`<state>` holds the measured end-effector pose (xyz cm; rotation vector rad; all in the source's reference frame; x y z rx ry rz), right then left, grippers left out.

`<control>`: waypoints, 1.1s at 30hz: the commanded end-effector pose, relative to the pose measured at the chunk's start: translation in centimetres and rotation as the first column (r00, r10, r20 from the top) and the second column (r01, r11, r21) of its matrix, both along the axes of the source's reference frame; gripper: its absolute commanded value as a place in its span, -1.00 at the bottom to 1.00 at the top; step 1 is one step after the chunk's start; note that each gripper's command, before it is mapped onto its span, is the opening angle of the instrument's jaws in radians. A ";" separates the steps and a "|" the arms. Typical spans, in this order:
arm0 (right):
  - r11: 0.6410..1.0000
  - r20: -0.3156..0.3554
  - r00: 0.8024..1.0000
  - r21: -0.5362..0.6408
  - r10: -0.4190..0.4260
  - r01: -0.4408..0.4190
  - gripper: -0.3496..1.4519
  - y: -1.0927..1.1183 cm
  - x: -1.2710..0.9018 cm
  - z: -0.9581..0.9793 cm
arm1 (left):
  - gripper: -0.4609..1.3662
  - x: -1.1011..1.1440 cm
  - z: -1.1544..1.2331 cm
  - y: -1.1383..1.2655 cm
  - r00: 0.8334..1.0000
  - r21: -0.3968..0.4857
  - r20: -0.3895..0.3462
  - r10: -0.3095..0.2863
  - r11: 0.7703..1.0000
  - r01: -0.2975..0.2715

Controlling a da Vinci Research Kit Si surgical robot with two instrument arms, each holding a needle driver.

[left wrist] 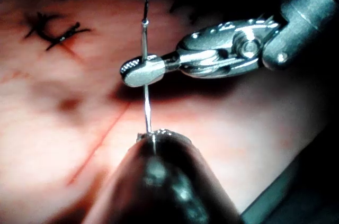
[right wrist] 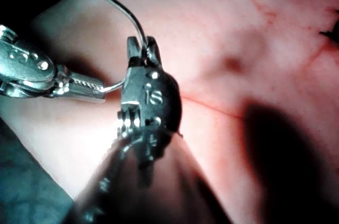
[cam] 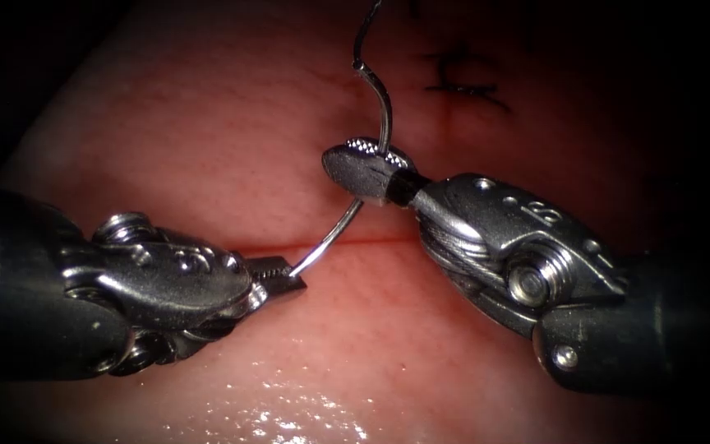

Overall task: Wound Closure
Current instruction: Pass needle to right hand

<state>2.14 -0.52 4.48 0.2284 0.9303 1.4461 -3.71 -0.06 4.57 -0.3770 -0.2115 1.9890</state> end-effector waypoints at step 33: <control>0.871 0.086 0.925 -0.313 -0.371 0.379 -1.00 0.18 -0.18 0.12 | 0.51 0.18 0.00 0.08 0.929 -0.124 0.303 0.212 0.975 -0.183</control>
